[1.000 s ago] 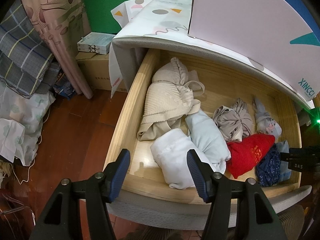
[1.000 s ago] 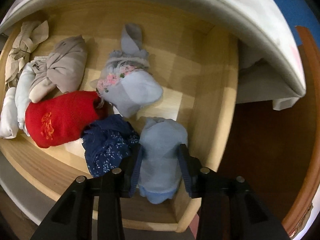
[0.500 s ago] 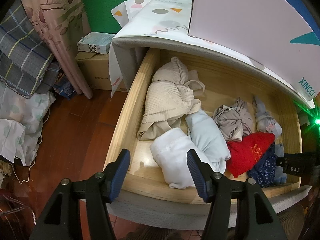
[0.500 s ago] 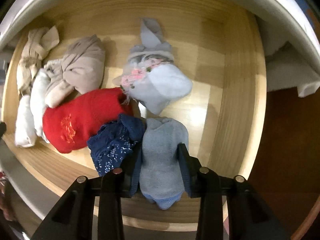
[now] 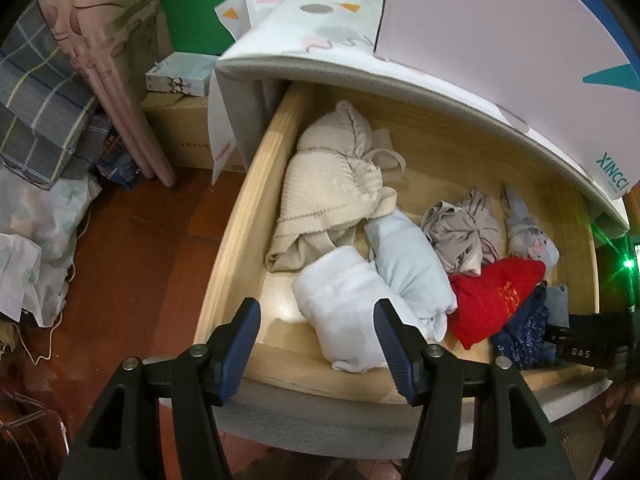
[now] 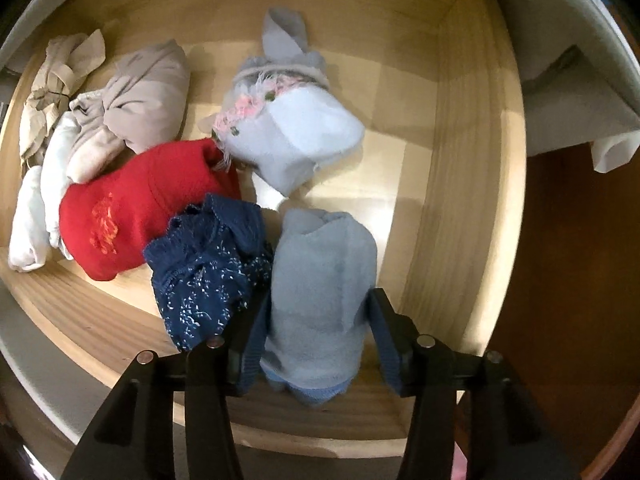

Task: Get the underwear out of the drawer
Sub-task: 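Close the right gripper on the light blue rolled bundle, then move the left gripper to the white folded bundle and close on it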

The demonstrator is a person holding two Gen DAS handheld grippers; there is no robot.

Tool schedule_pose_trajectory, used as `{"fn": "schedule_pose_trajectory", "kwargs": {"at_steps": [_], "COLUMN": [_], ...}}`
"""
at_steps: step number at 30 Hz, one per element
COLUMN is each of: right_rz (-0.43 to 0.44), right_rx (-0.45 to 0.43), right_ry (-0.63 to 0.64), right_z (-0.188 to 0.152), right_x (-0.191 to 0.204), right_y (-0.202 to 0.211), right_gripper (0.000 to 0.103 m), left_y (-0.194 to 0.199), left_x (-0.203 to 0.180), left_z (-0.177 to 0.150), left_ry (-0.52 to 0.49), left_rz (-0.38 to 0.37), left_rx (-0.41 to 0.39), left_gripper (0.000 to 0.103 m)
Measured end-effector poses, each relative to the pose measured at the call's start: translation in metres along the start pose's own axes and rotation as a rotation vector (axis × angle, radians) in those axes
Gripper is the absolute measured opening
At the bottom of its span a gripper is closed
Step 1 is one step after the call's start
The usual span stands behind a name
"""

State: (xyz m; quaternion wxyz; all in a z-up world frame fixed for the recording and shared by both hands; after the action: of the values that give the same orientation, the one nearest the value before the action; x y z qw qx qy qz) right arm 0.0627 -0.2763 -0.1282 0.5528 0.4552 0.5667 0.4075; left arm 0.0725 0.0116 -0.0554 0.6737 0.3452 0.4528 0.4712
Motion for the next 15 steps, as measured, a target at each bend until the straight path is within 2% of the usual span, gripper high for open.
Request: {"fn": "schedule_pose_trajectory", "kwargs": {"at_steps": [4, 6, 11, 15], "right_rz": [-0.042, -0.042, -0.008, 0.034], "right_rx": [0.008, 0.009, 0.003, 0.004], "right_ry": [0.029, 0.022, -0.011, -0.038], "right_z": [-0.006, -0.007, -0.017, -0.027], "right_x": [0.005, 0.004, 0.001, -0.007], "right_y": [-0.005, -0.005, -0.005, 0.000], "right_gripper": [0.049, 0.042, 0.035, 0.034], "left_y": [-0.006, -0.009, -0.018, -0.019], "left_x": [-0.003, -0.003, 0.000, 0.003], "left_z": [0.000, 0.000, 0.005, 0.014], "left_ry": [-0.008, -0.012, 0.016, 0.062], "left_rz": [-0.015, -0.023, -0.053, -0.096], "left_rx": [0.034, 0.056, 0.123, 0.178], "left_gripper": [0.060, 0.060, 0.060, 0.060]}}
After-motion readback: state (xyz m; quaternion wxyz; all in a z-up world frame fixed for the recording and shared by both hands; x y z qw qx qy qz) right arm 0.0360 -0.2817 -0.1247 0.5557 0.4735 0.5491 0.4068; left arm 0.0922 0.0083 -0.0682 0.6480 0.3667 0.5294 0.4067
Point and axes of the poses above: each gripper's, at about its wrist camera, not at the fingertips, and y roughly against the way its jaws point, x to its left, z to its top, the point moved 1 cm from there along -y, roughly the way its jaws point, and after that the axes turned 15 degrees about -z, right-handed, at the moved point
